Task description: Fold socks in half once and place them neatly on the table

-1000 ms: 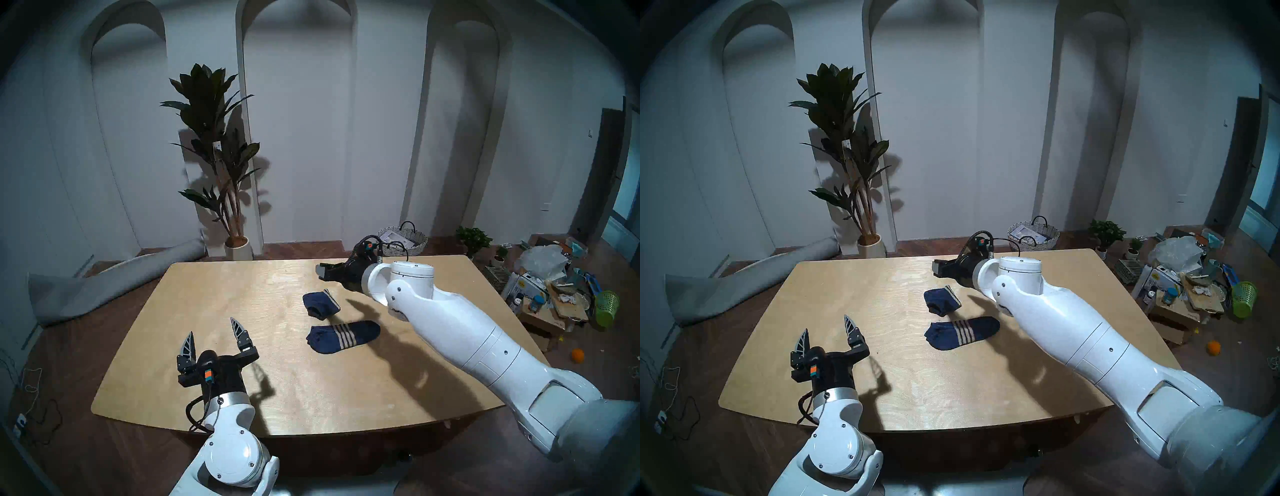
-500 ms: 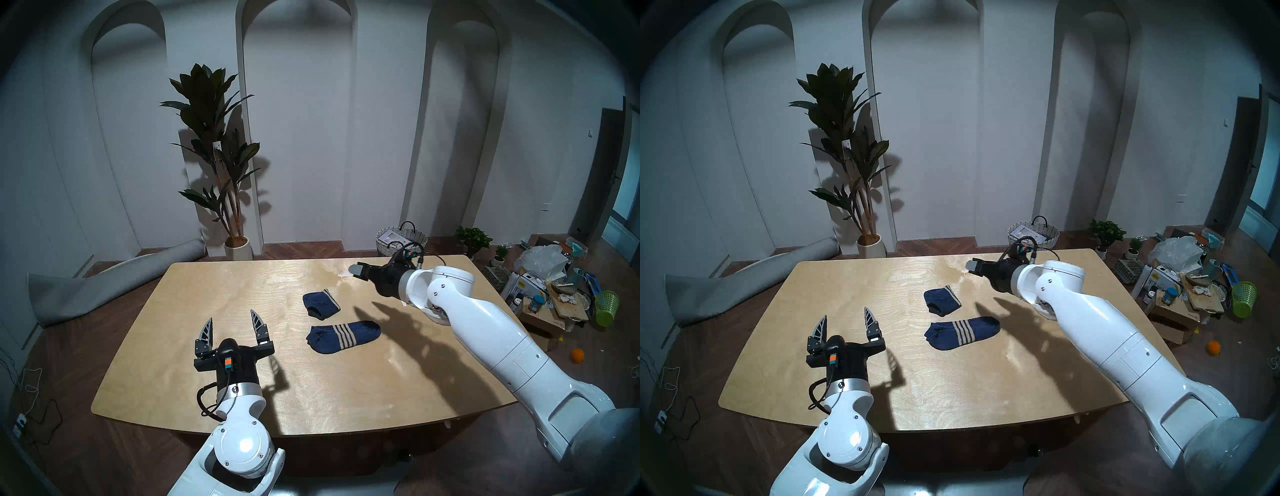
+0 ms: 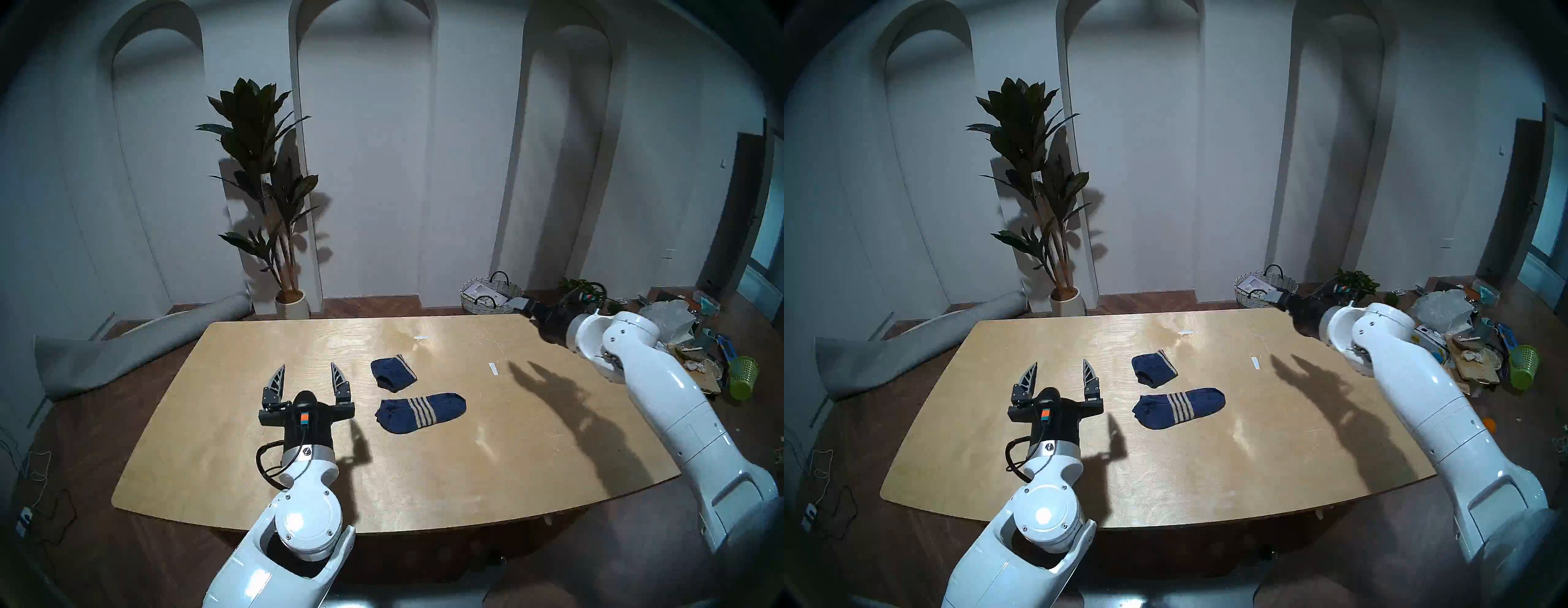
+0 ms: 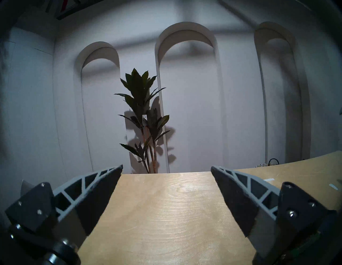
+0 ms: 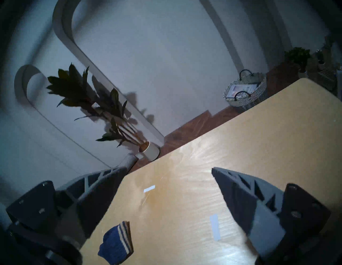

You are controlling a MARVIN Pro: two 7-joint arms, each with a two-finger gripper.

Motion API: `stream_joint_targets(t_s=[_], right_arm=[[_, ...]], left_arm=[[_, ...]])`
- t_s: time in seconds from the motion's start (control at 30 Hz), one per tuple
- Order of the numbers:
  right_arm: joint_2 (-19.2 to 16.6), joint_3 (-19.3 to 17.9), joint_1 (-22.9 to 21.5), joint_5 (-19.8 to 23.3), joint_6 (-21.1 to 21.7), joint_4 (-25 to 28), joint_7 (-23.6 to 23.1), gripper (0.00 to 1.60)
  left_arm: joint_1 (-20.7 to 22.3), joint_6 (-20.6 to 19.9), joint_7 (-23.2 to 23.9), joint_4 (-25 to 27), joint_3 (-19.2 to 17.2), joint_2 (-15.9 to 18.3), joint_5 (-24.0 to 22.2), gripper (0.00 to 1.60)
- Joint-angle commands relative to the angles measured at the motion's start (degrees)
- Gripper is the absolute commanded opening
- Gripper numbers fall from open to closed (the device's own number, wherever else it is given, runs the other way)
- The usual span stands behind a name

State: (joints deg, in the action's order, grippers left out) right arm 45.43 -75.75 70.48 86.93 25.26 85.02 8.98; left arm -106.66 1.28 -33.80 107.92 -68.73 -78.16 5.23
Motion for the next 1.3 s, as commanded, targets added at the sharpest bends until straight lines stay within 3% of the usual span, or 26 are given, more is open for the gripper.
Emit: stream_joint_targets(t_s=[0.0, 0.07, 0.2, 0.33, 0.4, 0.5, 0.63, 1.07, 1.27], right_arm=[[-6.6, -4.2, 3.3, 1.8, 3.8, 1.9, -5.9, 1.6], [-7.8, -3.8, 4.1, 1.3, 5.4, 1.8, -7.8, 1.6], [-9.6, -3.0, 4.4, 0.7, 8.1, 0.3, -12.3, 1.6], [-9.9, -2.7, 3.9, 0.1, 8.9, -1.9, -14.7, 1.6], [-9.8, -2.6, 3.5, -0.6, 8.7, -3.1, -16.2, 1.6], [-9.4, -2.5, 3.0, -1.2, 8.8, -4.6, -16.8, 1.6], [-8.8, -1.6, 1.9, -2.6, 8.8, -6.9, -18.9, 1.6], [-7.8, 1.1, -1.9, -5.6, 9.1, -11.3, -24.9, 1.6], [-7.1, 1.8, -2.9, -6.5, 8.9, -13.1, -25.9, 1.6]], left_arm=[[6.5, -3.5, 3.7, -1.1, -1.6, -0.7, 0.4, 1.6], [7.5, -5.3, 4.1, -1.9, -2.1, -1.3, 0.5, 1.6], [10.1, -10.7, 4.9, -3.7, -0.9, 0.8, 3.6, 1.6], [7.7, -14.7, 8.3, -0.8, -0.4, 4.1, 4.9, 1.6], [6.5, -17.9, 9.3, 1.0, 0.5, 7.0, 7.6, 1.6], [4.5, -21.4, 10.4, 2.8, 0.9, 8.6, 13.2, 1.6], [2.3, -24.7, 12.6, 6.8, 1.2, 11.6, 15.7, 1.6], [-2.8, -28.7, 26.5, 16.9, -5.2, 11.7, -1.2, 1.6], [-3.6, -29.5, 29.0, 17.9, -10.5, 5.1, -13.8, 1.6]])
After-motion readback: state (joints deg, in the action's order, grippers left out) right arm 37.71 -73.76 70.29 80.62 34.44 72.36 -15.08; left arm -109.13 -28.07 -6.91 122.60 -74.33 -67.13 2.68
